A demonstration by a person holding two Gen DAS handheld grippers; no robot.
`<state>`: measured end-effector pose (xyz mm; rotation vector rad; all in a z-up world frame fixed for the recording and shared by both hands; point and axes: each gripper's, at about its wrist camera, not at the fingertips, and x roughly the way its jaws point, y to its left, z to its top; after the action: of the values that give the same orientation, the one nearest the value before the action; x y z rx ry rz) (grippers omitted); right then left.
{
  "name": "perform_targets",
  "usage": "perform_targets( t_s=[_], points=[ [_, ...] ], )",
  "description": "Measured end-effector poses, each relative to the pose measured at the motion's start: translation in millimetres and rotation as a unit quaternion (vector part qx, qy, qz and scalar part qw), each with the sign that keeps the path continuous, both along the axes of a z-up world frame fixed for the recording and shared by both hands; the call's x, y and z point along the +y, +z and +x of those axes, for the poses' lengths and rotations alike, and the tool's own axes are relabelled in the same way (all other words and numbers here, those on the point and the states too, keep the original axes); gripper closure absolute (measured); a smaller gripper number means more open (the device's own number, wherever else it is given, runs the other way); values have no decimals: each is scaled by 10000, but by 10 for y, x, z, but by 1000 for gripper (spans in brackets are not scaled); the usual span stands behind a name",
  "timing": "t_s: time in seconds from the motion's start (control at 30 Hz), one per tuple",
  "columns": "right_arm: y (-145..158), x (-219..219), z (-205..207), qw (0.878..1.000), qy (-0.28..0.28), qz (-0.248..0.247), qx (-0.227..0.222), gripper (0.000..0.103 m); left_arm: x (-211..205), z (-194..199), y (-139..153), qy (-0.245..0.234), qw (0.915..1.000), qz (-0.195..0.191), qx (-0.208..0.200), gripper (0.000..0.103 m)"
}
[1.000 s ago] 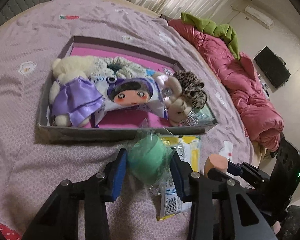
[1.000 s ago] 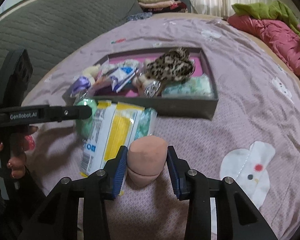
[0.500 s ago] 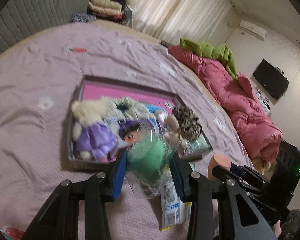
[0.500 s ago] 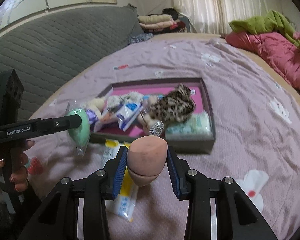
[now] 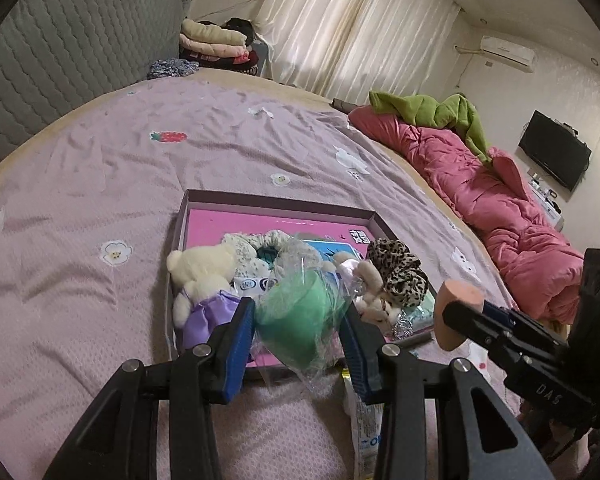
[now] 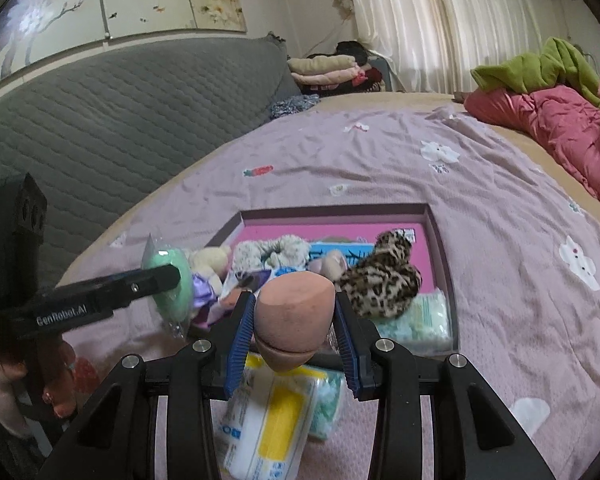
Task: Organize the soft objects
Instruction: 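Carry the green sponge with left tool while right tool carries peach sponge over box, then lower both sponges into the box and open both tools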
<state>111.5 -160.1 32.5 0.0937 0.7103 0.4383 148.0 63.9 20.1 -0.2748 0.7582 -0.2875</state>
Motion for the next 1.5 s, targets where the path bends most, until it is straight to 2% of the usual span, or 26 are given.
perform_targets(
  t_s=[0.47,0.73,1.07,1.3,1.5],
  points=[
    [16,218,167,9996,65,-169,-197,62,-60,187,-46,67,9999,95,87,61],
    [-241,373,327,9988,143,-462,69,62,-157,325,-188,-5,9993,223,304,61],
    [-429,448,427,9963,122,-786,320,62,-196,415,-240,-73,9989,268,376,61],
    [-483,442,460,9959,83,-795,417,61,-260,430,-265,-166,9984,344,414,60],
    [-452,430,445,9961,77,-780,395,46,-275,434,-255,-197,9981,374,450,58]
  ],
)
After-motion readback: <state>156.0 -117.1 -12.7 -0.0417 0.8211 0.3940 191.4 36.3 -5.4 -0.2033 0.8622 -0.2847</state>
